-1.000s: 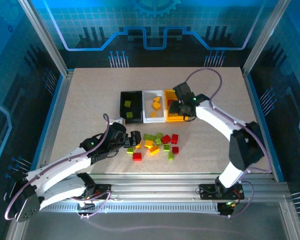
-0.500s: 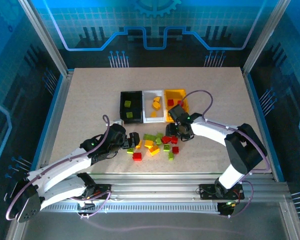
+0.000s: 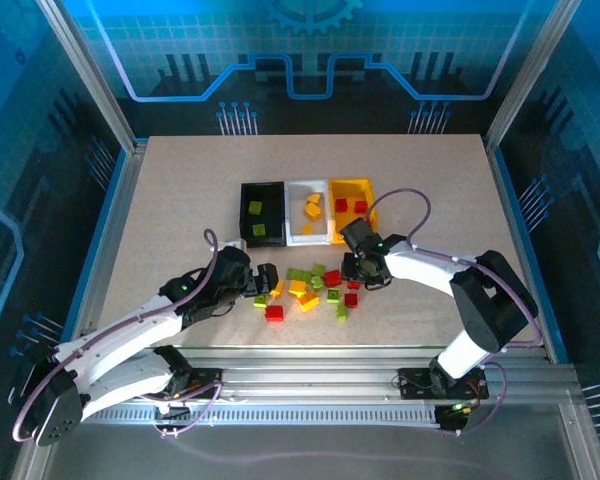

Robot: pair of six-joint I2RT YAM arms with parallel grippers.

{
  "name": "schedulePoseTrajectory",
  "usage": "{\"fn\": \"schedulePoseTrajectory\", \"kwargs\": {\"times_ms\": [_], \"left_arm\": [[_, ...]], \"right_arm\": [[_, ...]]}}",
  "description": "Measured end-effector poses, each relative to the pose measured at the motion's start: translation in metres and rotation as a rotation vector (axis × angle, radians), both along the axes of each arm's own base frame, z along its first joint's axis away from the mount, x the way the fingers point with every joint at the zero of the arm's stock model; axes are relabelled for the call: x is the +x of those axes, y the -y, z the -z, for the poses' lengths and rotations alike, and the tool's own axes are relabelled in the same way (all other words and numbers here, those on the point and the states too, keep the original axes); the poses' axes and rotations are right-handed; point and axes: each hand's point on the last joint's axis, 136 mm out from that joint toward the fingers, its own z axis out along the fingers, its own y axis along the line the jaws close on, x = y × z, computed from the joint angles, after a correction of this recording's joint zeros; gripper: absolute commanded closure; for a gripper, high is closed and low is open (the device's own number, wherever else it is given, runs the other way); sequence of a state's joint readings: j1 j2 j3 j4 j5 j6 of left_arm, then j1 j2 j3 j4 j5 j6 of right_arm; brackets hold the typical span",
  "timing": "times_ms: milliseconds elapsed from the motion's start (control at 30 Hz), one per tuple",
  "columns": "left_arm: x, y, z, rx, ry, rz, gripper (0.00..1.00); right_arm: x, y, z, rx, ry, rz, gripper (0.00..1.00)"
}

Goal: Sort the legos into containers by color

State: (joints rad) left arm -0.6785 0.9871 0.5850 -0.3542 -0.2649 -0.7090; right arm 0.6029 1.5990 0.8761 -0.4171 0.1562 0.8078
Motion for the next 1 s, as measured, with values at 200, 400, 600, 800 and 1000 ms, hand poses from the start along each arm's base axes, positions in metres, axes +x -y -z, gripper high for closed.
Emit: {"fn": "schedulePoseTrajectory", "kwargs": {"times_ms": [200, 400, 600, 800, 1000], "left_arm": [[0.000, 0.000, 0.000, -0.001, -0.002, 0.003, 0.01], [-0.001, 0.001, 0.004, 0.002, -0.015, 0.008, 0.01], [-0.003, 0.002, 0.007, 0.007, -0.033, 0.014, 0.01], [-0.009, -0.001, 0.012, 0.023, -0.061, 0.021, 0.01], [-0.016, 0.001, 0.019, 0.036, -0.099, 0.047, 0.03]], "right_arm": [[0.001, 0.002, -0.019, -0.003, 0.042, -0.033, 0.73], [0.056, -0.008, -0.098, 0.030, 0.241, -0.033, 0.73], [0.127, -0.005, -0.116, -0.036, 0.326, 0.020, 0.72], [0.172, 0.000, -0.083, -0.118, 0.268, 0.046, 0.63], [0.187, 0.000, -0.084, -0.120, 0.256, 0.043, 0.32]]}}
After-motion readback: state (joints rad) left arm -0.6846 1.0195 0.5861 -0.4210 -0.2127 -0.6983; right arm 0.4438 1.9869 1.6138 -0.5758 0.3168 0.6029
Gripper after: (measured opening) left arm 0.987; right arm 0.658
